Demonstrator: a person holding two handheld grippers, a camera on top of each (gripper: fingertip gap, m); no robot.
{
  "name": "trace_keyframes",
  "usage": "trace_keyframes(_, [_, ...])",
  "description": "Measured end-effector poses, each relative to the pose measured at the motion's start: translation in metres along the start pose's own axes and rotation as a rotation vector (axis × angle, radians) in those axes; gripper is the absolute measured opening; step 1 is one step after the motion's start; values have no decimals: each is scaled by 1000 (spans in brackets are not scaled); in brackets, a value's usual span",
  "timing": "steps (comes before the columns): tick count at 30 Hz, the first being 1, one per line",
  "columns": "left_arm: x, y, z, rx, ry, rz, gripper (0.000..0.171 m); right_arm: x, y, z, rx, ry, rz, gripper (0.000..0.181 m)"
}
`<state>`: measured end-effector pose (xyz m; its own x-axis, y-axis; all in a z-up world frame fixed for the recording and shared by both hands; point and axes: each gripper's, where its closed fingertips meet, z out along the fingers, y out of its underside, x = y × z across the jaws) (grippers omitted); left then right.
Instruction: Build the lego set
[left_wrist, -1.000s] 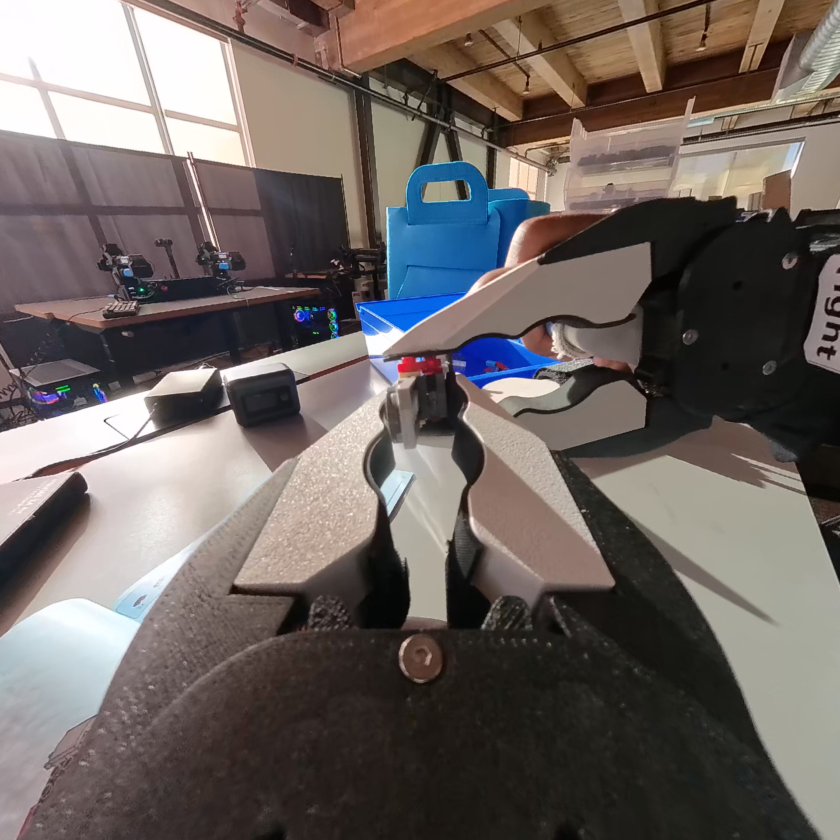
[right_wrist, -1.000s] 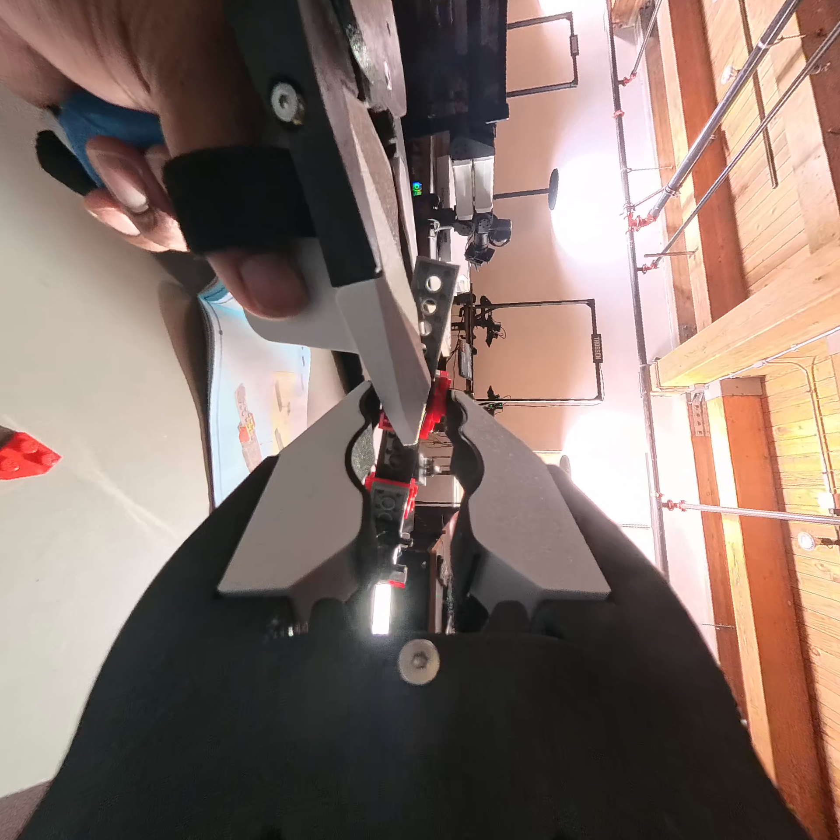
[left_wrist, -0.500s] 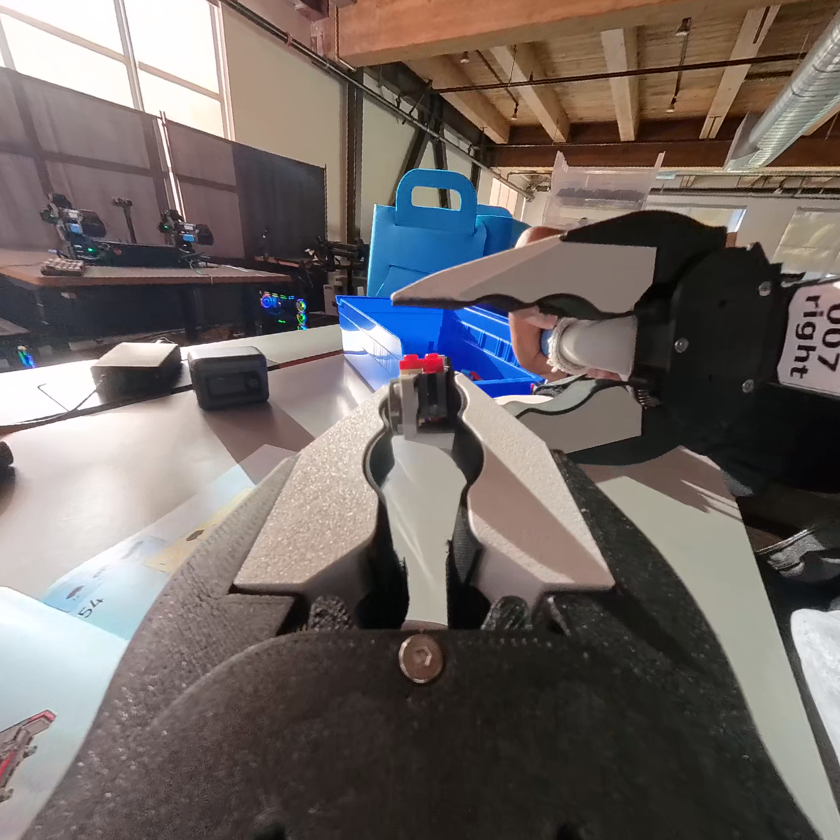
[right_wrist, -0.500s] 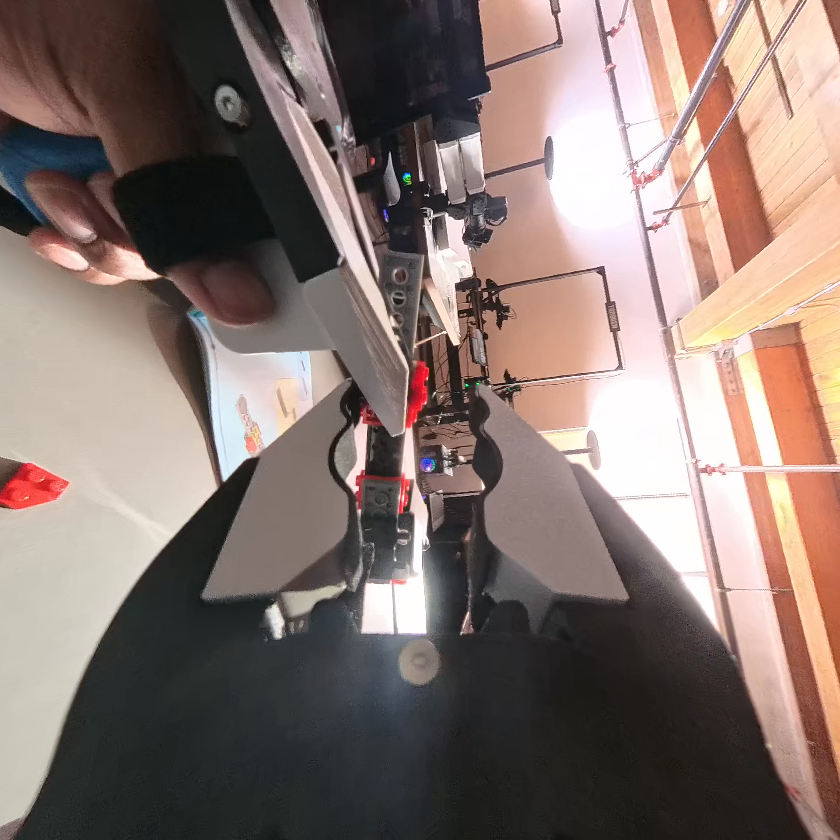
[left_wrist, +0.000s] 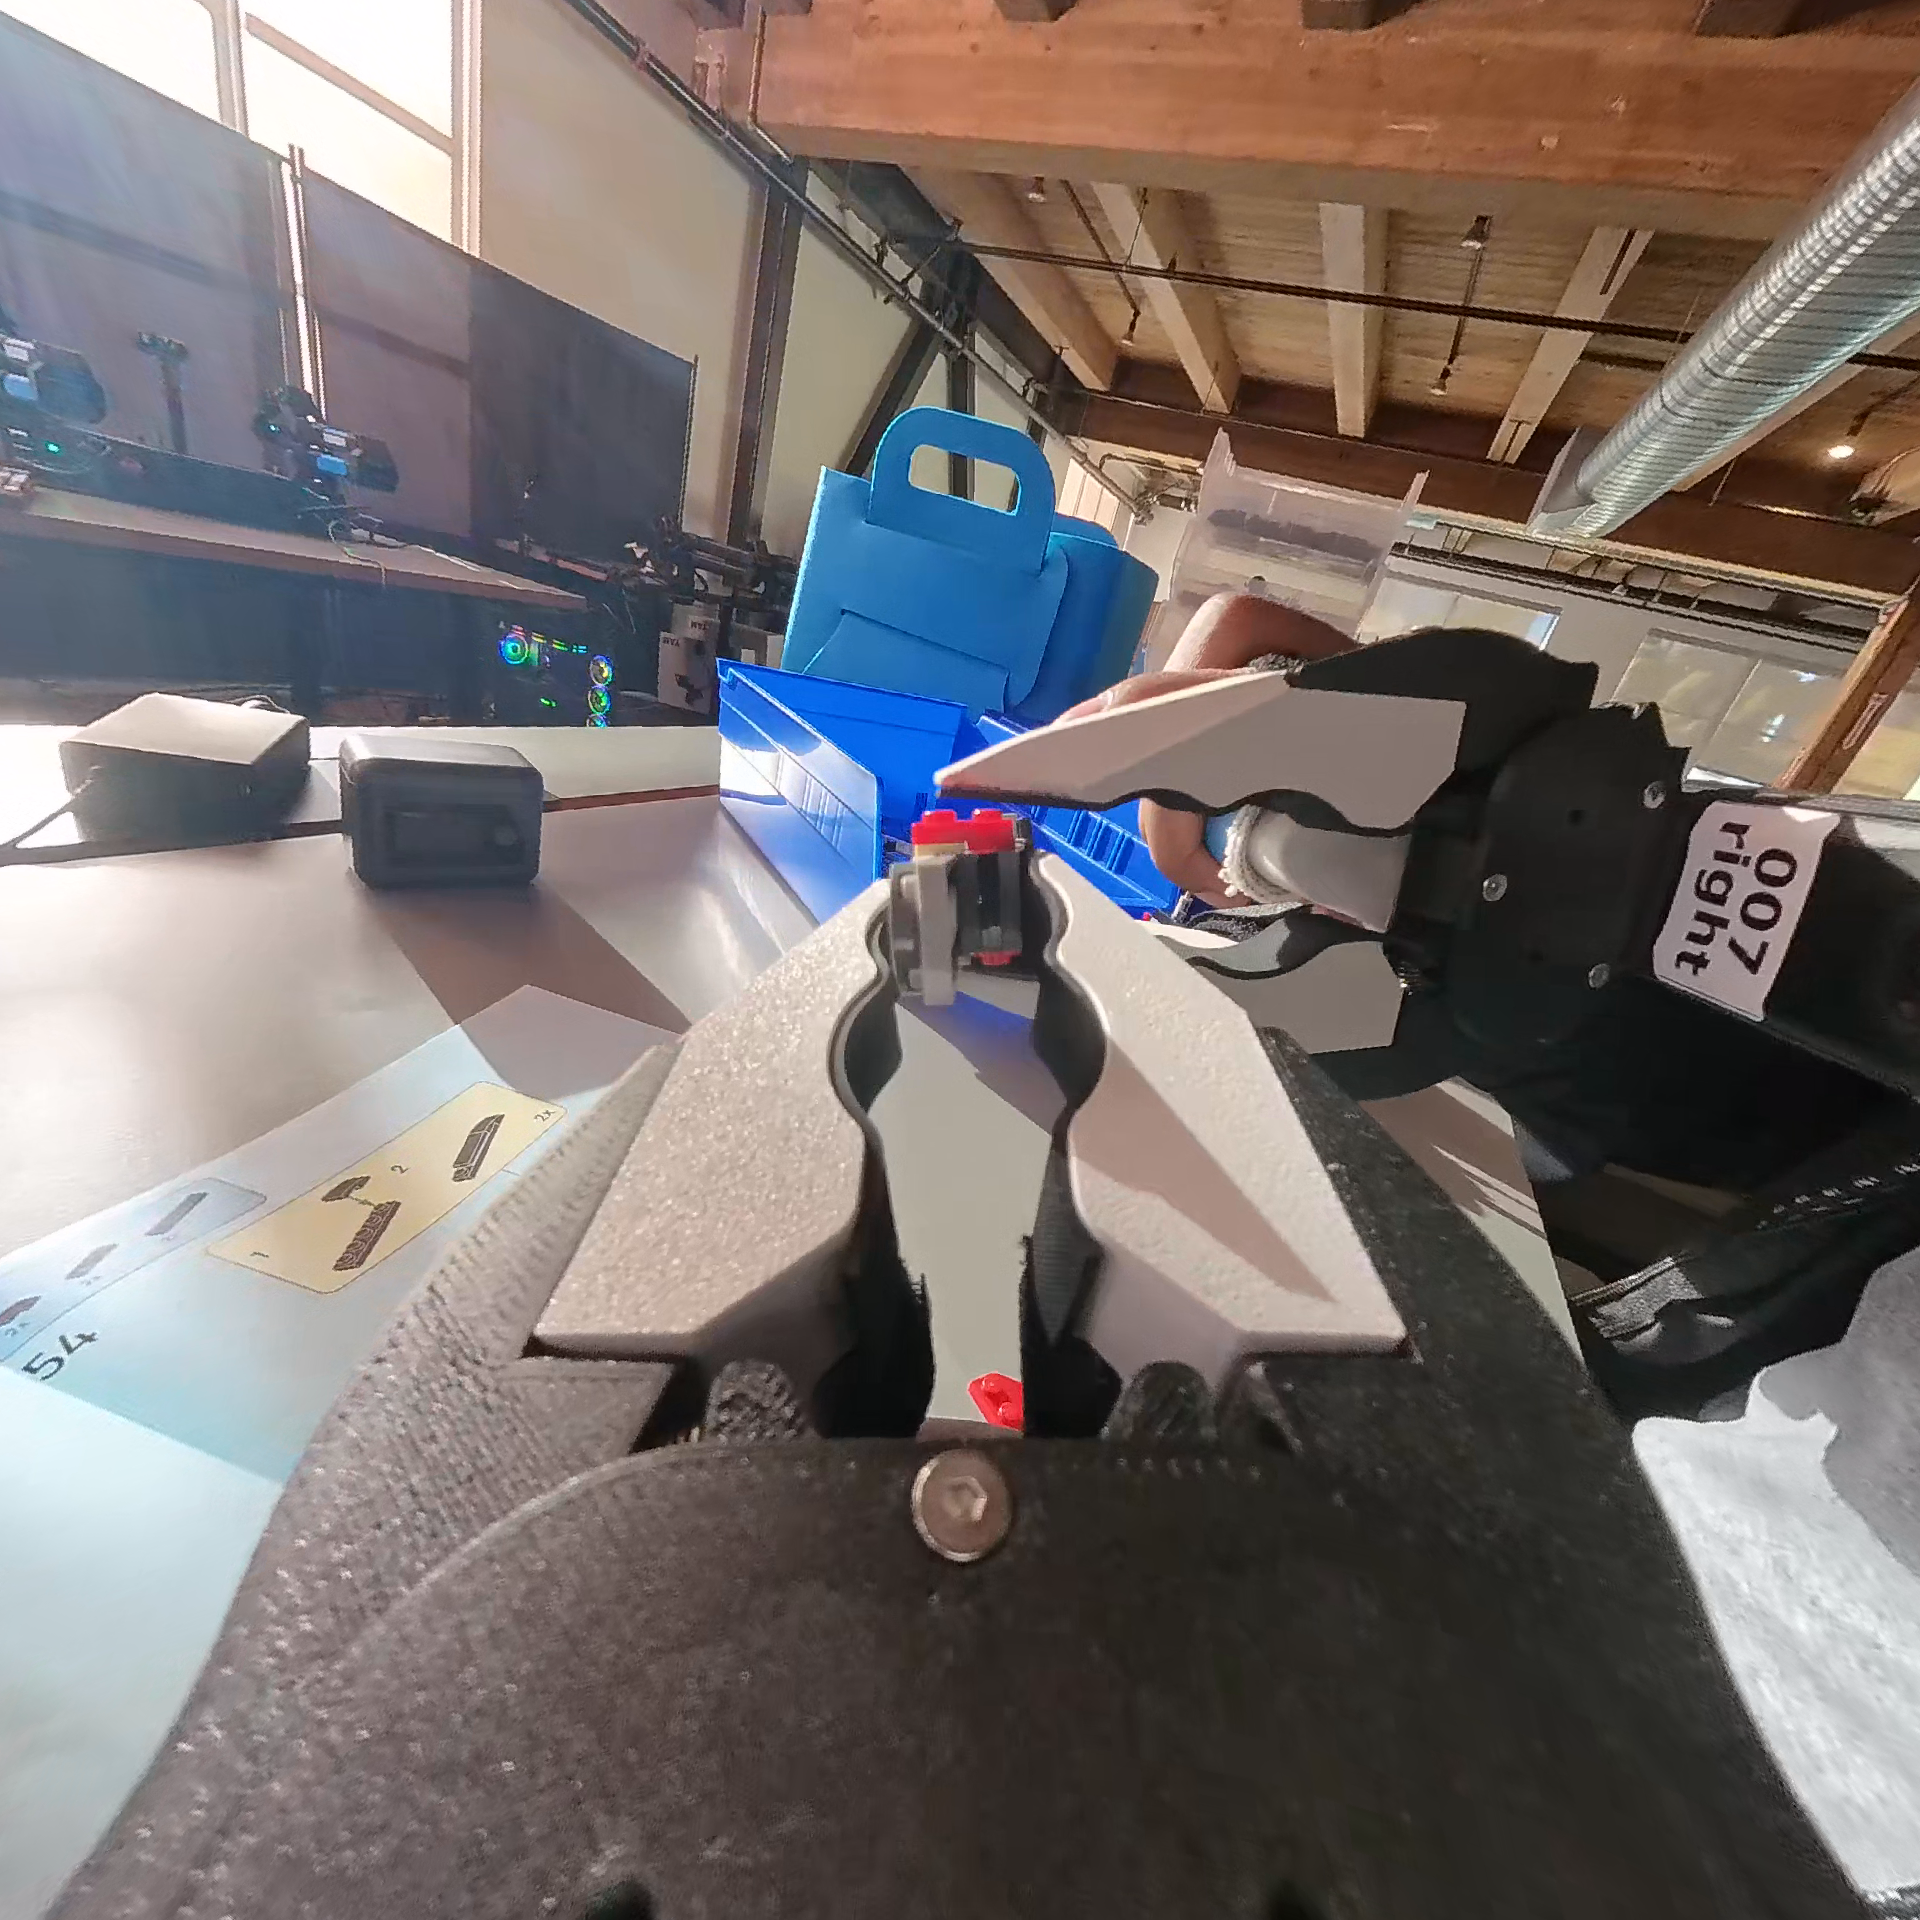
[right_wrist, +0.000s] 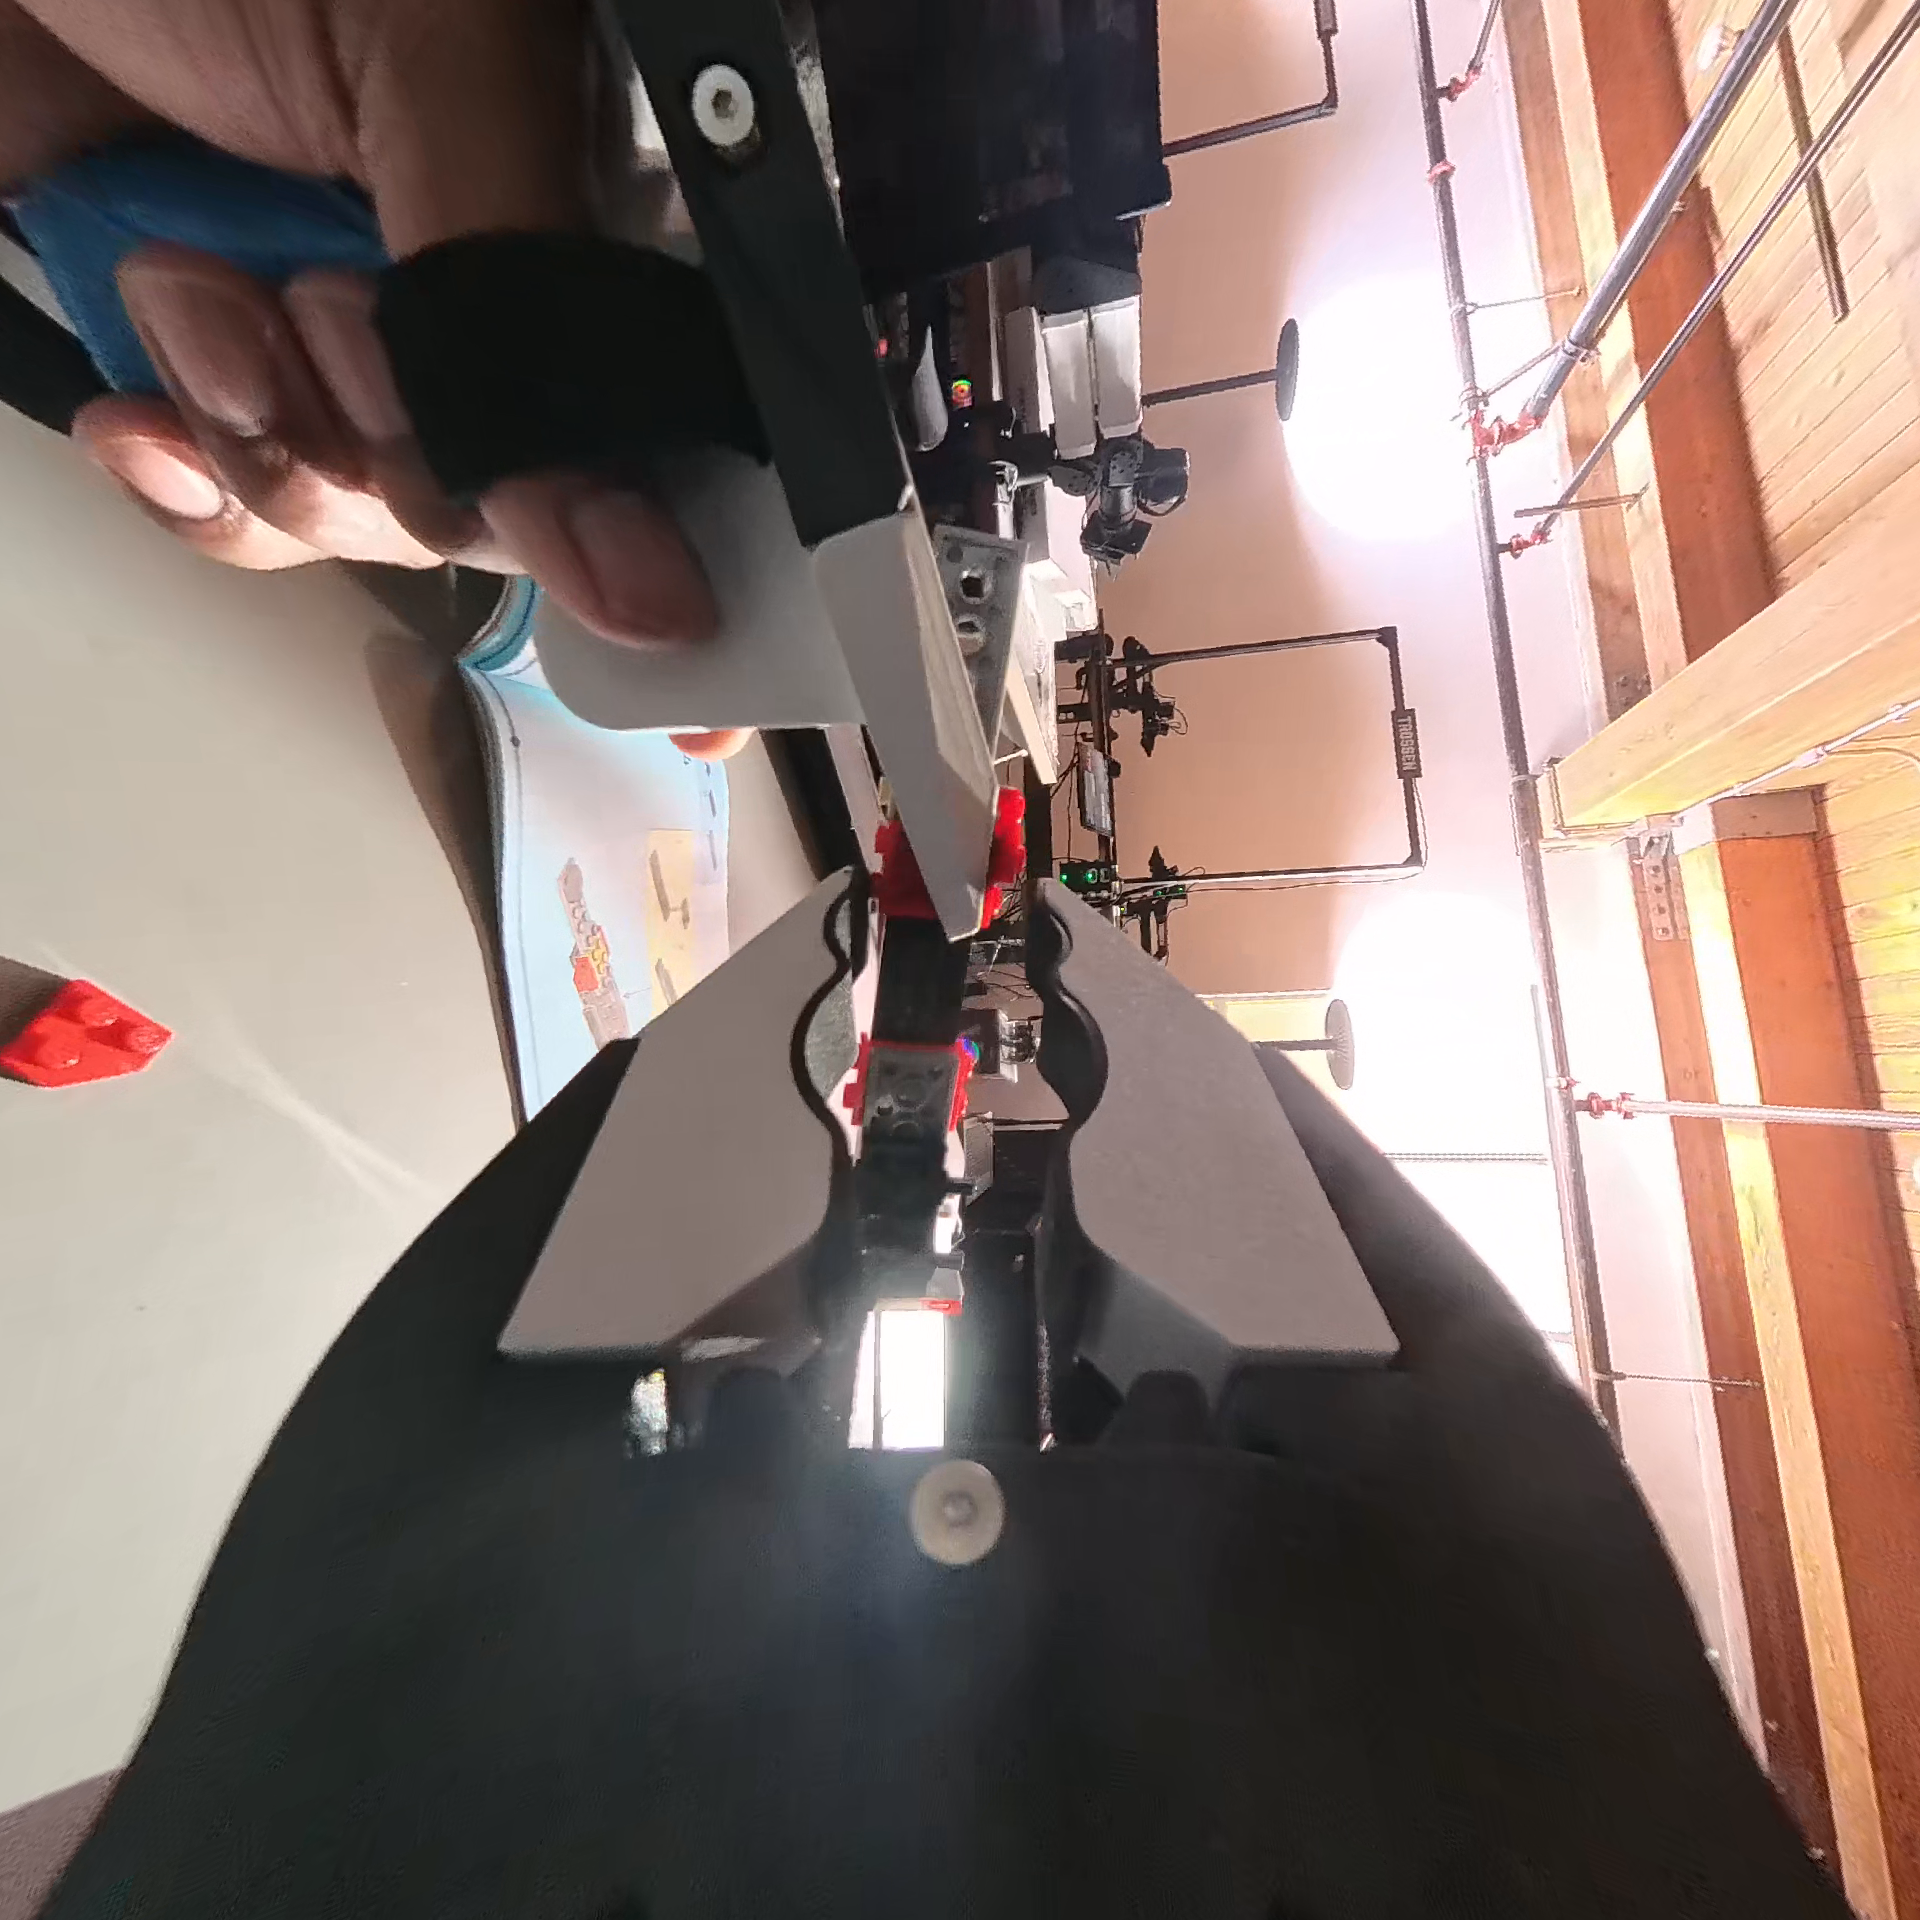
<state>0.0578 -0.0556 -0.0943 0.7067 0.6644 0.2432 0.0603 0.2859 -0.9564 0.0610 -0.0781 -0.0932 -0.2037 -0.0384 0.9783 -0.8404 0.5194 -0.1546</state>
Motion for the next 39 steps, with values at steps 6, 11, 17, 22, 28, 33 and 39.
trace_keyframes(6, [3,1,0,-5,29,-18,20,0,-4,0,28,-13,-17,35])
trace_keyframes(11, [7,2,2,-13,39,11,20,-3,-10,-1,76,-28,-7,31])
trace_keyframes(17, [4,7,3,-44,7,33,19,-7,-8,0,71,-48,30,29])
trace_keyframes(22, [3,6,4,-42,5,33,20,-5,-6,0,72,-5,36,30])
trace_keyframes(28, [6,12,5,-76,7,69,20,-9,-7,2,51,-11,33,31])
trace_keyframes(33, [5,17,6,-104,-1,81,19,-13,-5,2,59,-48,66,34])
trace_keyframes(39, [-1,17,7,-104,-41,60,20,-12,1,1,25,11,198,38])
